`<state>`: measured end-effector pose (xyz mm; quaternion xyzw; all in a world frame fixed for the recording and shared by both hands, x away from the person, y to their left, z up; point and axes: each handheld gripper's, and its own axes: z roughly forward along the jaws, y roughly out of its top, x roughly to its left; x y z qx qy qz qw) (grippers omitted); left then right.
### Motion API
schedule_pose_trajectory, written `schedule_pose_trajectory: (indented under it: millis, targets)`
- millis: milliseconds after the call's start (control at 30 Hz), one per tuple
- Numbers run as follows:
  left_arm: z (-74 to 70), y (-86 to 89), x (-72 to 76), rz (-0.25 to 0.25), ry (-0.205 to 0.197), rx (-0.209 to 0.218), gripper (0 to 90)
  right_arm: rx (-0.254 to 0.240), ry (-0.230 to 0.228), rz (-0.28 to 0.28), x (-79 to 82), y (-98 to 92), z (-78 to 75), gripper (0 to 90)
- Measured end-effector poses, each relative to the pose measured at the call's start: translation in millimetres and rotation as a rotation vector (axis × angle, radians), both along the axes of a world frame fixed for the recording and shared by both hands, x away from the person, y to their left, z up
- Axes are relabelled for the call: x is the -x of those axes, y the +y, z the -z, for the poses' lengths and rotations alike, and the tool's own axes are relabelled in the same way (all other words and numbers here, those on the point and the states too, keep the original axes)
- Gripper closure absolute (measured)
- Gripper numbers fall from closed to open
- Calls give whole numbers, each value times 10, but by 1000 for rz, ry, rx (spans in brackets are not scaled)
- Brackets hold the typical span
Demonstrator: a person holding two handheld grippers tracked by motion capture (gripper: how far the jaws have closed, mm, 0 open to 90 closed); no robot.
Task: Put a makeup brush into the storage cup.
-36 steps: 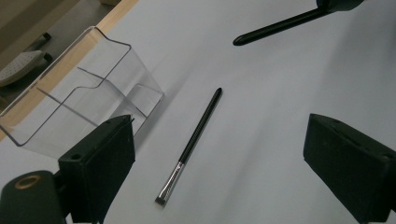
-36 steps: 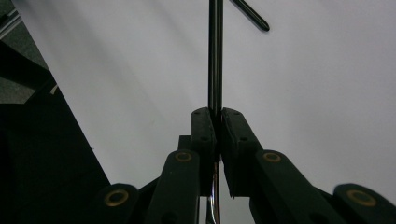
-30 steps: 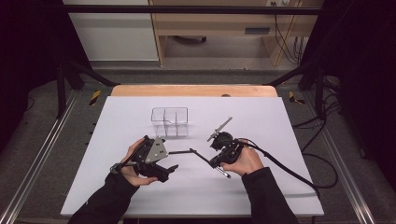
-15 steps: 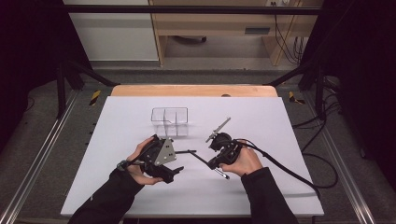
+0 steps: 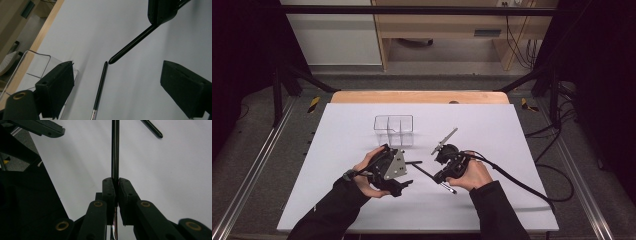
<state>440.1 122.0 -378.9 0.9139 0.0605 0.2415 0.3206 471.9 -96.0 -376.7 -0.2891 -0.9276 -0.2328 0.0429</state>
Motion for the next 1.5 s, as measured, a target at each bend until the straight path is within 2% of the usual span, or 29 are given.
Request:
schedule_pose_trajectory:
  millis: [200,433,467,500,667,800,1033,1067,1300,1500]
  targets:
    - [-6,-63,-18,32,-3,-21,122,-6,2,-1,1,-14,-23,842]
    - [9,-162,-4,69,-28,-52,127,-17,12,-3,10,-18,-33,842]
    - [30,-192,-1,92,-22,-46,128,-17,13,-3,11,-18,-33,842]
    - [27,-198,-1,96,-27,-60,129,-19,14,-3,11,-17,-32,842]
    - [47,-231,11,100,-45,-60,140,-25,20,-10,14,-12,-23,842]
    - [61,-249,24,112,-73,-96,158,-28,28,-14,12,1,-10,842]
    - [100,-284,37,129,-95,-128,195,-30,35,-24,9,9,5,842]
    - [109,-299,35,149,-90,-133,201,-28,38,-26,10,10,6,842]
    - [142,-379,55,182,-115,-181,248,-25,50,-31,19,16,8,842]
    - [162,-425,76,216,-142,-204,299,-28,56,-36,33,28,21,842]
